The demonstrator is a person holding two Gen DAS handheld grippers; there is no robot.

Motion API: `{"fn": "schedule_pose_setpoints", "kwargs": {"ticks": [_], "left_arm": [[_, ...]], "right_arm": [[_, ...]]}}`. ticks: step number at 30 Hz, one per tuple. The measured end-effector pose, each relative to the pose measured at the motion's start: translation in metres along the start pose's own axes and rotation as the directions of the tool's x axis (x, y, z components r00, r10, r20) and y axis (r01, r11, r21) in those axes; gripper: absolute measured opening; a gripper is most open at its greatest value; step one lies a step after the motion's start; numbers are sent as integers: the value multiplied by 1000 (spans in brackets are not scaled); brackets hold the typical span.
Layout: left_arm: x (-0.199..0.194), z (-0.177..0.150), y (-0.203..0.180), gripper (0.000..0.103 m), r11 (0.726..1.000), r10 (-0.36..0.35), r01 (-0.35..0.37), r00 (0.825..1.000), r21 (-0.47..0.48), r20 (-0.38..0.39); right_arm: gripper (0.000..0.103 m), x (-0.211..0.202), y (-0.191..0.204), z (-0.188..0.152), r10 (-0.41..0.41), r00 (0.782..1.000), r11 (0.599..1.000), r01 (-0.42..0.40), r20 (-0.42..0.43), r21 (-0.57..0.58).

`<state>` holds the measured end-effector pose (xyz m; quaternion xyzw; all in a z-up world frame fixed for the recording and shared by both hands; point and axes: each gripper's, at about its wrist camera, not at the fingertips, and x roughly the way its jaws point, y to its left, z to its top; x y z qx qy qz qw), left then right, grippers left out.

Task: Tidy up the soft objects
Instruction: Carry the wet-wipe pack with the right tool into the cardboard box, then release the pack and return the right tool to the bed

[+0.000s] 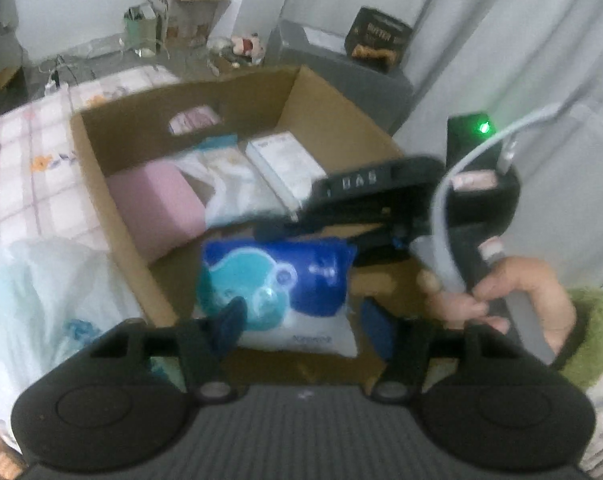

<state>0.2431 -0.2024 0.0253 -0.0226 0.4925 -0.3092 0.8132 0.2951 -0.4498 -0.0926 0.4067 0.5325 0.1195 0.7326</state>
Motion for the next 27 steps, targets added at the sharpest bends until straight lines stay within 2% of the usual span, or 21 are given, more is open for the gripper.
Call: {"fn": "schedule_pose_setpoints", "kwargs": {"ticks": [4,9,14,15,19,23,27], "left_arm": [[-26,-2,3,66,1000,21,-21,999,2,42],[-59,-23,18,68,998,68,-67,995,-9,75],[-85,-53,39,69,991,125,-120,987,-55,104],[-89,-58,43,69,990,132,-126,985,-67,107],[-102,-82,62,69,980,166,-150,978,-129,122],[-113,-102,82,69,967,187,-153,969,-202,160],[-125,-120,102,69,943,250,-187,944,-274,218]], "right_arm": [[40,-6,9,-3,-76,997,993,76,-5,-87],[45,-15,15,-9,-163,986,967,157,-17,-203],[49,-8,13,-13,-273,959,921,238,-77,-309],[55,-5,14,-15,-286,953,911,238,-100,-337],[60,2,22,-22,-315,935,873,218,-162,-436],[54,12,30,-28,-326,930,849,207,-172,-487],[49,19,43,-33,-322,938,835,218,-128,-505]]}}
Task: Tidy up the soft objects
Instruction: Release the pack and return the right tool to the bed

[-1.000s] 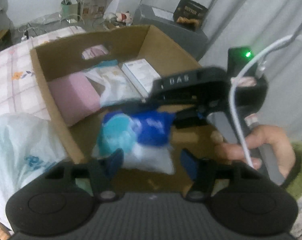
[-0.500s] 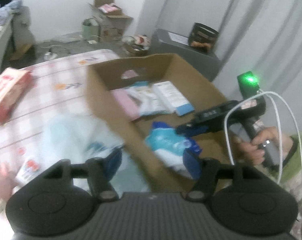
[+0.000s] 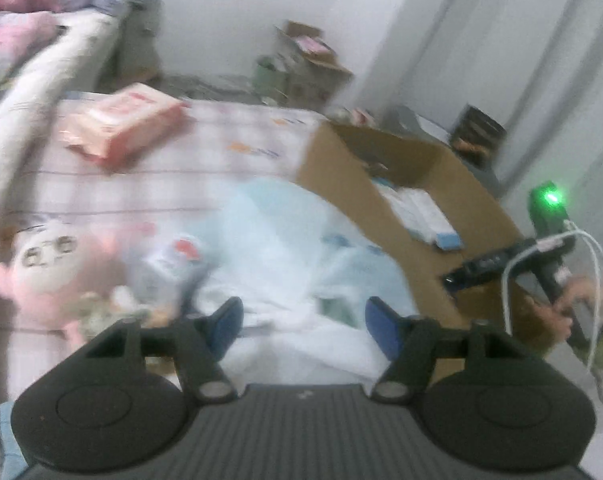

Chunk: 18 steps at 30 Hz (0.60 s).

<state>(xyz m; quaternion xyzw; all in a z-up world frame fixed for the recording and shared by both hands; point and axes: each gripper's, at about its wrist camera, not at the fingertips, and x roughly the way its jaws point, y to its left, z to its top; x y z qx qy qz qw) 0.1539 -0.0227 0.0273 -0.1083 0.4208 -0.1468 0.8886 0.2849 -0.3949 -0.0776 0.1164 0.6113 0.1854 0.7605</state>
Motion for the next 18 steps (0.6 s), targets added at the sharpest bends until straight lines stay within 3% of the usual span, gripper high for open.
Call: {"fn": "schedule_pose_setpoints", "kwargs": {"ticks": [9,14,18], "left_arm": [[-11,-24,25,71,988,152,-150,982,-26,110],[-14,-37,38,76,986,159,-147,975,-83,157],[-23,-52,38,81,978,199,-179,955,-111,218]], "right_arm": [[47,10,2,16,4,997,990,-14,79,138],[47,15,3,15,22,993,986,-40,114,164],[47,17,-3,9,50,990,974,-78,134,214]]}}
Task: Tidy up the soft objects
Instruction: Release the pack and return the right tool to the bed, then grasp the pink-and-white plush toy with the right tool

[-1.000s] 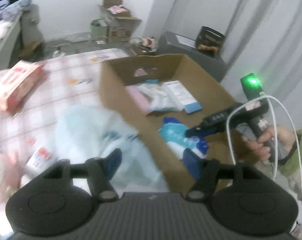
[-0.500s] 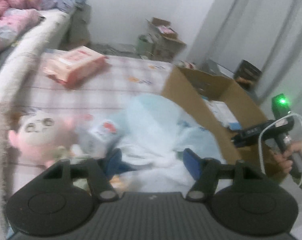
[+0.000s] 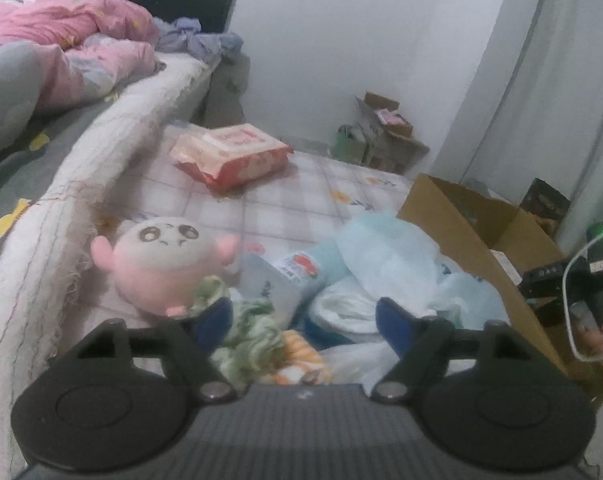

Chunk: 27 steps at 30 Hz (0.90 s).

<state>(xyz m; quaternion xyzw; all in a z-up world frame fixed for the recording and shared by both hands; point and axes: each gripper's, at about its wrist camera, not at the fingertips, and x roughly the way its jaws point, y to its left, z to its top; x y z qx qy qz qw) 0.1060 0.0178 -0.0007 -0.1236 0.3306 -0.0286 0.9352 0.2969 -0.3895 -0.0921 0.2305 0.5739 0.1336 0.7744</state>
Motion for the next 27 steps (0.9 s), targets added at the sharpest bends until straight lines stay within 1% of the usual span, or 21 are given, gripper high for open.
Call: {"fn": "schedule_pose_setpoints", "kwargs": {"ticks": [2,3,5,6,7,10,11,13,14,16,19,23,25,27], "left_arm": [[-6,-2,-1,82,999,18,-19,1000,43,17],[-10,-4,1,83,999,24,-25,999,48,26],[-16,-7,9,84,999,26,-27,999,44,35],[-19,-10,12,84,998,41,-42,998,43,37],[-23,-12,15,84,997,61,-63,997,37,43],[-37,-18,28,84,997,76,-75,995,-4,71],[-41,-20,31,84,996,94,-94,993,-7,77],[-51,-23,34,84,991,131,-131,986,-4,99],[-56,-25,37,84,989,144,-145,984,-4,105],[-64,-27,43,84,989,149,-148,983,-15,108],[-74,-28,54,84,990,138,-137,986,-19,96],[-81,-24,65,83,991,131,-130,988,-7,86],[-78,-19,69,83,993,121,-121,990,0,66],[-69,-14,74,83,994,108,-109,993,5,35]], "right_arm": [[48,-4,-2,-2,19,1000,999,-19,-2,30],[48,-7,-2,-3,21,1000,999,-21,4,32],[52,-19,3,-7,7,1000,1000,-7,24,11],[53,-23,8,-11,2,999,1000,-2,39,1],[53,-32,10,-13,1,998,1000,-1,58,-9],[54,-57,23,-22,5,993,999,1,120,-48],[54,-66,30,-26,9,990,998,0,143,-63],[54,-83,44,-32,27,983,995,-10,179,-95],[54,-89,54,-38,49,980,993,-27,193,-117],[54,-100,67,-46,100,975,987,-72,197,-143],[54,-97,99,-62,184,969,970,-152,164,-189],[54,-68,152,-76,275,960,938,-255,56,-235],[54,-50,177,-80,304,953,923,-295,0,-247],[54,-31,206,-84,316,948,911,-317,-47,-265]]}}
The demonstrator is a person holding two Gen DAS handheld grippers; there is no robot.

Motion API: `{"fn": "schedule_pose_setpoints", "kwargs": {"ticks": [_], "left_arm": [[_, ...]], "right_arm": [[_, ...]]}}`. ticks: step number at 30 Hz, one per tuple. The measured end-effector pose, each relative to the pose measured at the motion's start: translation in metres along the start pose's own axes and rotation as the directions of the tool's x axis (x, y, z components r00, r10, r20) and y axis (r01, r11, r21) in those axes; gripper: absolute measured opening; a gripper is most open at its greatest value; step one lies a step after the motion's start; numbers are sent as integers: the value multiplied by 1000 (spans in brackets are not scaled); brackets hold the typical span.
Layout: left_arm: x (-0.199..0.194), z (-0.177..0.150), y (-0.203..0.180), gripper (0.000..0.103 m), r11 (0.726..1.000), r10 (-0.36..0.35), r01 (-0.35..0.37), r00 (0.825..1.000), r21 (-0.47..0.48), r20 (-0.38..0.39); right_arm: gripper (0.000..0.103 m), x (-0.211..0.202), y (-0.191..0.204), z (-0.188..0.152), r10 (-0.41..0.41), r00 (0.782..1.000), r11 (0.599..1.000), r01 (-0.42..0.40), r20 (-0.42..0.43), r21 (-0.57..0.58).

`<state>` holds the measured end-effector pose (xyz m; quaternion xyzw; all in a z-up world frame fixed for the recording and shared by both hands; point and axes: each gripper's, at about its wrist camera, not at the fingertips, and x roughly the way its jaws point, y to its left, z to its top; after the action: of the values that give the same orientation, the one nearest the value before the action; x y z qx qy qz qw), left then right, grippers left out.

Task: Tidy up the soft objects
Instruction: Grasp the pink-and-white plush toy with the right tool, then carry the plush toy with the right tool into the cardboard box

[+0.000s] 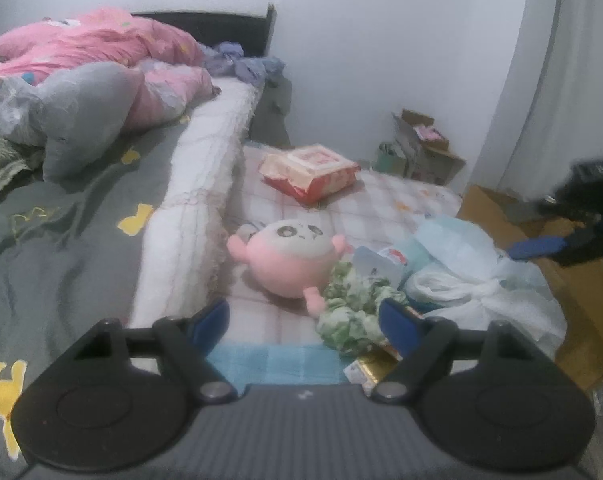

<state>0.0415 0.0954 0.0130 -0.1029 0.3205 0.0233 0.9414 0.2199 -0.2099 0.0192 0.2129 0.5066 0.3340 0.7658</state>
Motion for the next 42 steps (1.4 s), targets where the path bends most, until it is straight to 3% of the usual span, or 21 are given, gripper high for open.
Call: {"fn": "schedule_pose_setpoints", "kwargs": {"ticks": [5,10,18,20,29,36,42], "left_arm": [[42,17,13,83,997,-53,47,993,-59,-102],[86,36,30,83,984,-94,64,979,-164,-183],[136,45,36,83,982,-104,56,959,-183,-264],[144,44,37,83,980,-111,60,956,-187,-273],[150,55,43,81,977,-96,44,965,-210,-243],[108,76,42,81,979,-85,55,986,-196,-144],[67,93,25,82,982,-106,92,991,-168,-79]], "right_arm": [[61,74,52,18,25,992,997,-34,-120,-76],[66,142,82,42,-82,982,987,56,-169,-153],[69,229,73,70,-196,951,967,147,-240,-209],[75,243,67,70,-191,946,967,135,-261,-216],[78,250,66,71,-144,940,978,88,-308,-189],[77,218,87,77,-54,962,989,14,-269,-147],[77,170,105,73,1,977,989,-33,-213,-147]]}}
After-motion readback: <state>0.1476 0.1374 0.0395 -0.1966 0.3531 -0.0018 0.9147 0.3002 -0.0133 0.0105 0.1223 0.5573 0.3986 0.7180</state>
